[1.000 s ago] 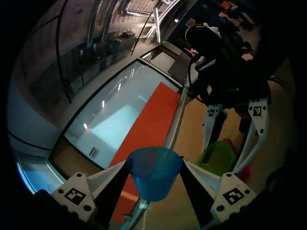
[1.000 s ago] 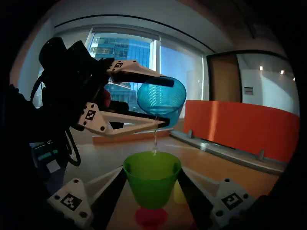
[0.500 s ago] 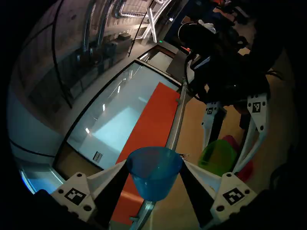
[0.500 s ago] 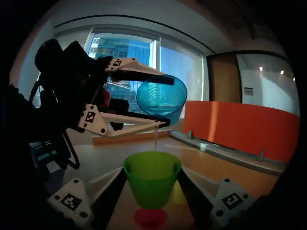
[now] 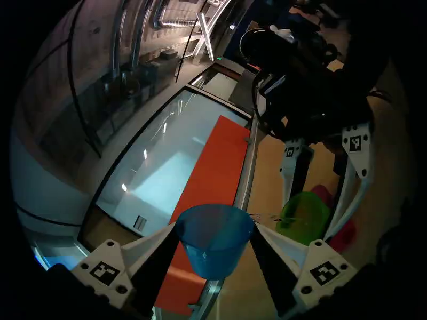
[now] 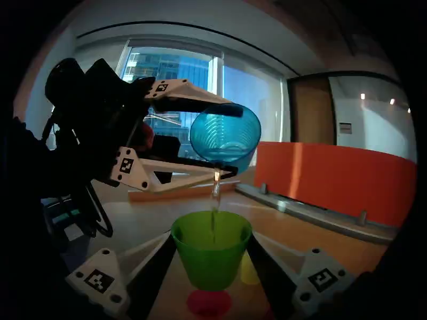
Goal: Pour water
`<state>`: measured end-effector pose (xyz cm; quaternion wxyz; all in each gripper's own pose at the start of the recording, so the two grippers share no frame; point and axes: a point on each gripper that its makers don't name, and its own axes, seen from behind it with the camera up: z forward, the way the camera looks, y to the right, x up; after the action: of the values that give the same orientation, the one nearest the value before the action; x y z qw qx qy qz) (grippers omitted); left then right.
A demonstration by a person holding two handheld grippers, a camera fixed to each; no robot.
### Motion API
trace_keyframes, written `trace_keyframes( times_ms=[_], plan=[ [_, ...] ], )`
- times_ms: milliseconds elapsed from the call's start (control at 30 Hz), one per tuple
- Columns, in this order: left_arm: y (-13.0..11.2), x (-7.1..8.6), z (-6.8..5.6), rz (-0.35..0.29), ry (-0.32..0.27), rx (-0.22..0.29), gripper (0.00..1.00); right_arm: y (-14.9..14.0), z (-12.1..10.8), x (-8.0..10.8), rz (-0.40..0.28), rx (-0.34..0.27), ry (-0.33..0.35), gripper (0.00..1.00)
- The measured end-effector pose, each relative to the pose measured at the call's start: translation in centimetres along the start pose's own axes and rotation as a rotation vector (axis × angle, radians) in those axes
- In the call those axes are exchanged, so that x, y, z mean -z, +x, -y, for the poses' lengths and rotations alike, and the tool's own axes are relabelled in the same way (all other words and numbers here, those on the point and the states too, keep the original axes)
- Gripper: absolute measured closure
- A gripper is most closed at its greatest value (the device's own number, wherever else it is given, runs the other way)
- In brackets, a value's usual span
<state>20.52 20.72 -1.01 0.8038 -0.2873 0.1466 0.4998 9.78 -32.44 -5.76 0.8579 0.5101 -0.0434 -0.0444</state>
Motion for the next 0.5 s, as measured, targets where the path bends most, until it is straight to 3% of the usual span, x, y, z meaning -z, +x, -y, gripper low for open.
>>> trace_keyframes(
  times_ms=[500],
  plan=[
    [0.19, 0.19, 0.41, 0.000, 0.005, -0.050, 0.12, 0.28, -0.02, 0.25, -0.007, 0.003, -0.001, 0.10]
  ],
)
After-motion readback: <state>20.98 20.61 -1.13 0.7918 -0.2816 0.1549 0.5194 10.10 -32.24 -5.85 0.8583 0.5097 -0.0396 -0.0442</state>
